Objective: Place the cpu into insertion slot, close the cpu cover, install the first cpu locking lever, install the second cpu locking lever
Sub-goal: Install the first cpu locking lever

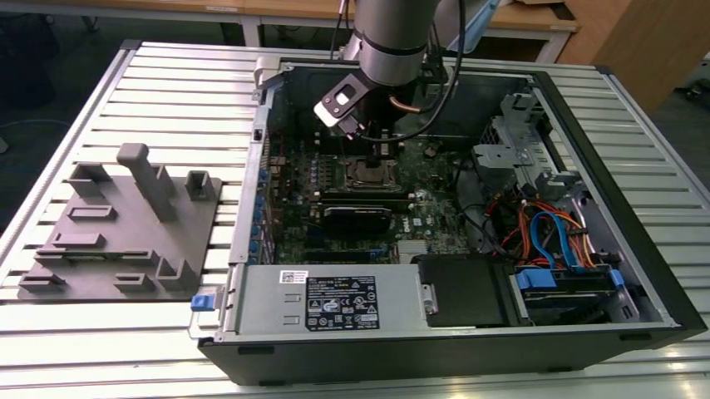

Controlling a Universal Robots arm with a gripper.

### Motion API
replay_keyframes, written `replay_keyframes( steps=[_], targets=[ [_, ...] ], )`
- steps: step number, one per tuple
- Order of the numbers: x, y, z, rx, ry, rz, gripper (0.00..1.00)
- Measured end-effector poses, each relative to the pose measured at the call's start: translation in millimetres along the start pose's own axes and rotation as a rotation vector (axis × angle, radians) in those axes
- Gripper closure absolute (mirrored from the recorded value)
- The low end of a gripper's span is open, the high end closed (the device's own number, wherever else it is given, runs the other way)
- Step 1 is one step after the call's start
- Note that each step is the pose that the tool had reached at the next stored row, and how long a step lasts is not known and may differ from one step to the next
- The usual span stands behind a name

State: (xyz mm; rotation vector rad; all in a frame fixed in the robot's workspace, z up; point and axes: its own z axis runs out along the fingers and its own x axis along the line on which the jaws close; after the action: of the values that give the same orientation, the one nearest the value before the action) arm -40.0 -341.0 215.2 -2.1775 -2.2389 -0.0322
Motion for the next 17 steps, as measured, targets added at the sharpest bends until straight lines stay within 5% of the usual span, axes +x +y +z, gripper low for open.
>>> replay_keyframes(
  steps=[10, 17],
  targets=[
    [0.1, 0.0, -3.5, 0.0001, 0.0001, -0.004, 0.90],
    [0.1, 0.0, -3.5, 0.0035, 0.0002, -0.127, 0.90]
  ],
)
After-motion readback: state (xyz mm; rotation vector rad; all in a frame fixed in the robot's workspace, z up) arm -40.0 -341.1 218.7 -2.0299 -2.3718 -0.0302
